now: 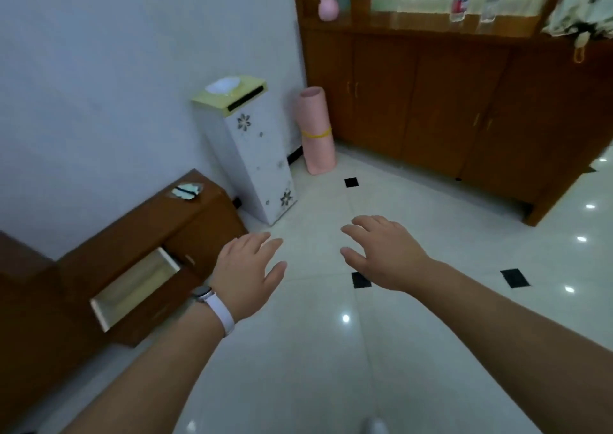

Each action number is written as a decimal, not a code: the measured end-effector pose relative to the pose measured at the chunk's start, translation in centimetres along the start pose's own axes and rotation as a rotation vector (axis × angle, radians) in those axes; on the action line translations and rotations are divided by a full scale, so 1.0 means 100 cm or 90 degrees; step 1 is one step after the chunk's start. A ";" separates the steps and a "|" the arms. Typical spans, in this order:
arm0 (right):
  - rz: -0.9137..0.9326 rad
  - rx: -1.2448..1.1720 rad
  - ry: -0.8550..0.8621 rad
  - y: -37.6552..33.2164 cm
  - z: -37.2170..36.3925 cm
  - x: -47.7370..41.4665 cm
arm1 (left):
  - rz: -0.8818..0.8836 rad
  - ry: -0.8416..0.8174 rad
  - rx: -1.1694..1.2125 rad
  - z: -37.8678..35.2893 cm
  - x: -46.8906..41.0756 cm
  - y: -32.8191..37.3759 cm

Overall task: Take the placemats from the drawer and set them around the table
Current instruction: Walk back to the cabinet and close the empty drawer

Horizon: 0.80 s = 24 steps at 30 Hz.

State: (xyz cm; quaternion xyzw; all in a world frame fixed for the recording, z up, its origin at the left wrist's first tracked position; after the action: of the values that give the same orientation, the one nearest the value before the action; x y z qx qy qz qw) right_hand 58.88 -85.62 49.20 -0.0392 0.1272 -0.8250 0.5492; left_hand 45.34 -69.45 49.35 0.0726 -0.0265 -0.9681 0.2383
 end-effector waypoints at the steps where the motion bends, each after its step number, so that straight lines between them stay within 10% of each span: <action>1: 0.023 -0.009 -0.004 -0.010 -0.005 -0.015 | 0.027 -0.008 -0.012 -0.001 0.004 -0.016; 13: 0.294 -0.035 -0.094 -0.178 -0.081 -0.184 | 0.342 -0.008 -0.002 -0.002 0.072 -0.227; 24: 0.377 0.022 -0.146 -0.333 -0.156 -0.332 | 0.410 0.023 0.052 -0.028 0.074 -0.447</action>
State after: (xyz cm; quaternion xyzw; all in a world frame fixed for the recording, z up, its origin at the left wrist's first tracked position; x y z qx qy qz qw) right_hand 38.96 -40.42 45.01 -0.0837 0.0560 -0.6214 0.7770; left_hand 18.83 -33.44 41.79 0.0873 -0.0827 -0.8397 0.5296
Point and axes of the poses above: each hand's wrist, its own x-axis away from the middle knuckle, its own z-axis out of the back of the hand, y = z × x, the point moved 9 cm from there along -x, towards the middle knuckle, and after that the axes turned 10 degrees about z, right-handed, at the moved point
